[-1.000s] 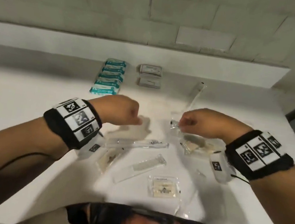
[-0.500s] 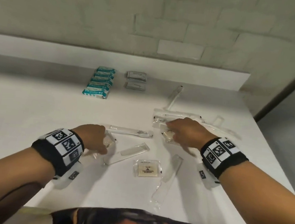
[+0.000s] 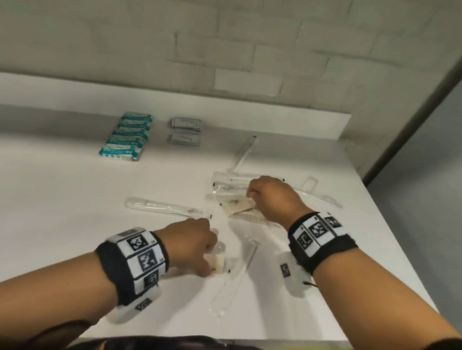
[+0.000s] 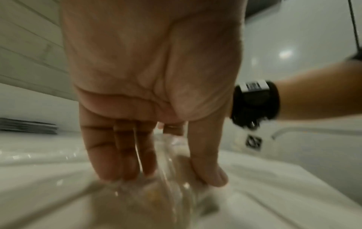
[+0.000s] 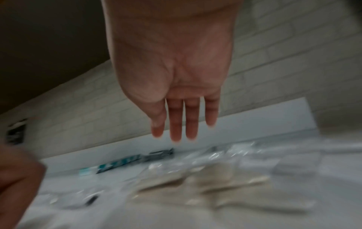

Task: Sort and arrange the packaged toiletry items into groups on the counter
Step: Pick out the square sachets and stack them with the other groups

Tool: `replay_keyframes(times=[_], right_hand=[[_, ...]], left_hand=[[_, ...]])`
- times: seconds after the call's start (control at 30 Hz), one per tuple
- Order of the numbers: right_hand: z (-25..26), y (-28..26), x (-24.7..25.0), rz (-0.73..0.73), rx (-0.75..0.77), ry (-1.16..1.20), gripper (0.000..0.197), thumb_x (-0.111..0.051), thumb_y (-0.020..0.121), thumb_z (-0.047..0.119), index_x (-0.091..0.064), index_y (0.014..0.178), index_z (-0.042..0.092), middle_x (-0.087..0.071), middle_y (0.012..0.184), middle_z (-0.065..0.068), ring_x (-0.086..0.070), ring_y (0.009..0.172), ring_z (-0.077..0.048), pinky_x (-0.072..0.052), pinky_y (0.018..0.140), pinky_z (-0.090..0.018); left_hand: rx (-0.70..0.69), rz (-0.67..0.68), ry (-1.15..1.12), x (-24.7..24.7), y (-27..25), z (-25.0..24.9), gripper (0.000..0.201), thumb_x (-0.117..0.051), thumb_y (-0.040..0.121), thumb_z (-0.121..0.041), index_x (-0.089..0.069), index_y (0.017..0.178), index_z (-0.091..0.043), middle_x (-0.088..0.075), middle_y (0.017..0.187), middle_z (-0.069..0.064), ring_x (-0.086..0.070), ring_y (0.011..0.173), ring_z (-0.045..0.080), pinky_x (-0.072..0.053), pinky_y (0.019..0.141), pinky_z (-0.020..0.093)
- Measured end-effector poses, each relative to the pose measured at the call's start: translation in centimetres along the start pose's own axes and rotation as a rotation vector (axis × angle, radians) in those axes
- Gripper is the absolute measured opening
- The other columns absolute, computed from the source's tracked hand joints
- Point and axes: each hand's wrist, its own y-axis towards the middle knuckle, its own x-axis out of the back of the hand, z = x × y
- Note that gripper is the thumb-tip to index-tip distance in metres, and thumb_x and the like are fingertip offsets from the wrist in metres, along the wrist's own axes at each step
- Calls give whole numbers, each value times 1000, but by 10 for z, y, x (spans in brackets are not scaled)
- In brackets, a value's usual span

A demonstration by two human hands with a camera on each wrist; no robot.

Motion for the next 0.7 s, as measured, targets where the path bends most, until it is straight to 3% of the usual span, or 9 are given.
replay_keyframes(times=[0.07, 0.13, 0.23, 0.4, 0.53, 0.6, 0.63, 0.7], right_hand=[[-22, -5, 6, 68, -89, -9, 25, -44, 94, 22, -68, 100, 21, -66, 107, -3, -61, 94, -22, -49, 83, -35], [-41, -9, 4, 147, -155, -44, 24, -48, 90, 22, -69, 102, 24, -66, 111, -1, -61, 99, -21, -50, 87, -34], [-52, -15, -6, 221, -127, -112, 37, -56, 86, 25, -61, 122, 32, -57, 121, 0, -54, 113, -23, -45, 95, -36], [-46, -19, -17, 238, -90, -185, 64, -67, 77, 44, -45, 138, 36, -47, 127, -2, -47, 117, -26, -44, 95, -42], [-41, -23, -24, 181, -70, -81, 47, -61, 85, 36, -52, 130, 29, -54, 127, 1, -51, 116, -23, -44, 96, -38], [-42, -28, -23, 131, -45, -53, 32, -54, 89, 34, -57, 121, 31, -61, 119, 3, -56, 109, -22, -46, 90, -36], [-44, -32, -21, 131, -41, -23, 28, -53, 89, 34, -59, 116, 31, -63, 115, 4, -58, 106, -22, -47, 87, -34], [-53, -38, -10, 135, -78, 101, 18, -56, 90, 30, -62, 107, 26, -66, 106, 2, -61, 98, -21, -46, 79, -30]], left_hand=[[16, -15, -6, -7, 1, -2, 40, -73, 69, -46, -43, 89, -27, -40, 101, -5, -44, 87, 16, -36, 66, 30], [40, -22, -29, -11, 3, -3, 47, -74, 68, -42, -42, 98, -26, -44, 105, -3, -47, 86, 17, -37, 66, 30], [86, 44, -102, -10, 4, -4, 57, -75, 69, -37, -40, 112, -23, -51, 102, -4, -51, 82, 16, -39, 61, 28], [39, 75, -68, 2, 17, -3, 29, -64, 79, -45, -59, 98, -23, -63, 100, -3, -61, 87, 17, -47, 71, 27], [-75, -87, -171, 27, 50, -6, 42, -63, 84, -42, -60, 121, -22, -55, 121, 2, -54, 115, 21, -46, 97, 35], [-116, -86, -132, 40, 65, -16, 59, -62, 87, -41, -45, 139, -20, -44, 144, 1, -41, 134, 22, -36, 110, 36], [-114, -48, -88, 43, 70, -19, 63, -61, 88, -40, -40, 143, -18, -40, 148, 0, -38, 136, 22, -34, 111, 36], [-104, 28, -35, 44, 75, -22, 56, -62, 87, -37, -47, 136, -15, -52, 139, 5, -51, 124, 23, -42, 104, 36]])
